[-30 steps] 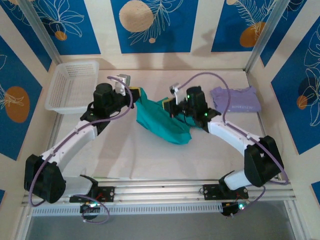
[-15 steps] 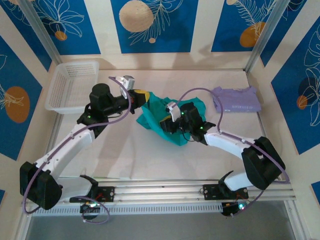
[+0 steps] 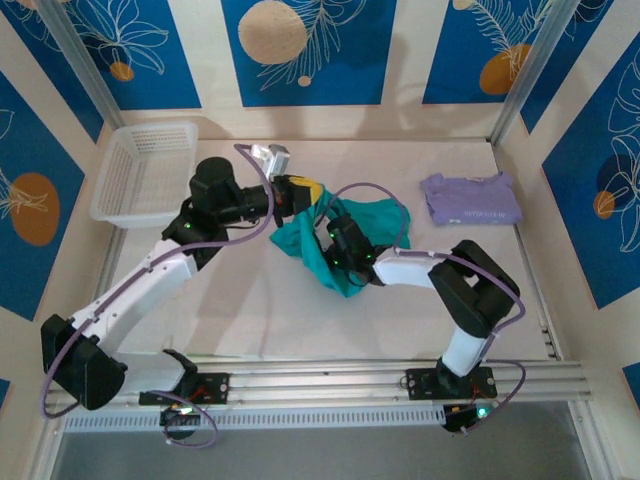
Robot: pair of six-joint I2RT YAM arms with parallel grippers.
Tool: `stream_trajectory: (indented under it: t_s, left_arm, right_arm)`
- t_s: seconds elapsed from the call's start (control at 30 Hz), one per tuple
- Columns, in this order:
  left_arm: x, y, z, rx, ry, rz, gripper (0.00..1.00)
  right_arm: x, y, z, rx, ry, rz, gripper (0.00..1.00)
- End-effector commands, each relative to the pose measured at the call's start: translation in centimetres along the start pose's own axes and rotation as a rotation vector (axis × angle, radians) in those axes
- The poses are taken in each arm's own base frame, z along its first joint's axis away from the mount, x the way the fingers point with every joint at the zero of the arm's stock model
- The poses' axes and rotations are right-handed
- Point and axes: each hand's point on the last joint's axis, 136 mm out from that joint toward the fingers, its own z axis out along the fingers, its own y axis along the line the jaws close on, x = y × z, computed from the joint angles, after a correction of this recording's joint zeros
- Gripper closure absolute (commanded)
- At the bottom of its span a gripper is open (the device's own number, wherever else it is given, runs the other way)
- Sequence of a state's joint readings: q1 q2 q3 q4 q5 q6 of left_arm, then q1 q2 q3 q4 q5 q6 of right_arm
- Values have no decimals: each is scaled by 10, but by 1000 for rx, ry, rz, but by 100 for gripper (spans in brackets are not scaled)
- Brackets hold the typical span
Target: Fold the inside-out t-shirt
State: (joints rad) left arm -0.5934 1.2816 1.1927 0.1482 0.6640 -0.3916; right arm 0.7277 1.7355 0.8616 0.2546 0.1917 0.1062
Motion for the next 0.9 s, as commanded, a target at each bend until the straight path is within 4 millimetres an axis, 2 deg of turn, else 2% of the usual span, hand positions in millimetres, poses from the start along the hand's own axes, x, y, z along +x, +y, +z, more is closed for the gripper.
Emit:
stream_trajectory:
  t_s: [0.0,0.1,0.2,0.33,0.4,0.5,0.67,0.77,0.87]
  left_arm:
    - [-47,-55,2,162,-69,73,100]
    - [-61,-81,6,247,-70,89,100]
    - [-68,-95,7,299,-72,91,100]
    - [-70,-90,9,270,-72,100,100]
    - [-68,-83,12,240,-66,104,100]
    - [-58,-68,19,185,-38,97,100]
    - [-49,-54,29,152,-10,82,100]
    - [-47,-53,34,158,5,70,100]
    - [-44,-57,38,179,29,66,100]
  right_arm:
    - [-10,-36,4,209,-15,-21,63]
    - [-10,-56,4,313,27,-21,60]
    - [-8,-76,1,430,72,-54,59]
    - [-8,-91,-8,494,90,-52,57]
    - [-14,-77,-9,432,51,-82,55]
    - [-28,-40,-16,269,-54,-152,51]
    - [-49,-2,-27,121,-149,-224,48]
    - [-53,6,-21,111,-151,-278,46]
    - [-57,5,-9,129,-127,-310,42]
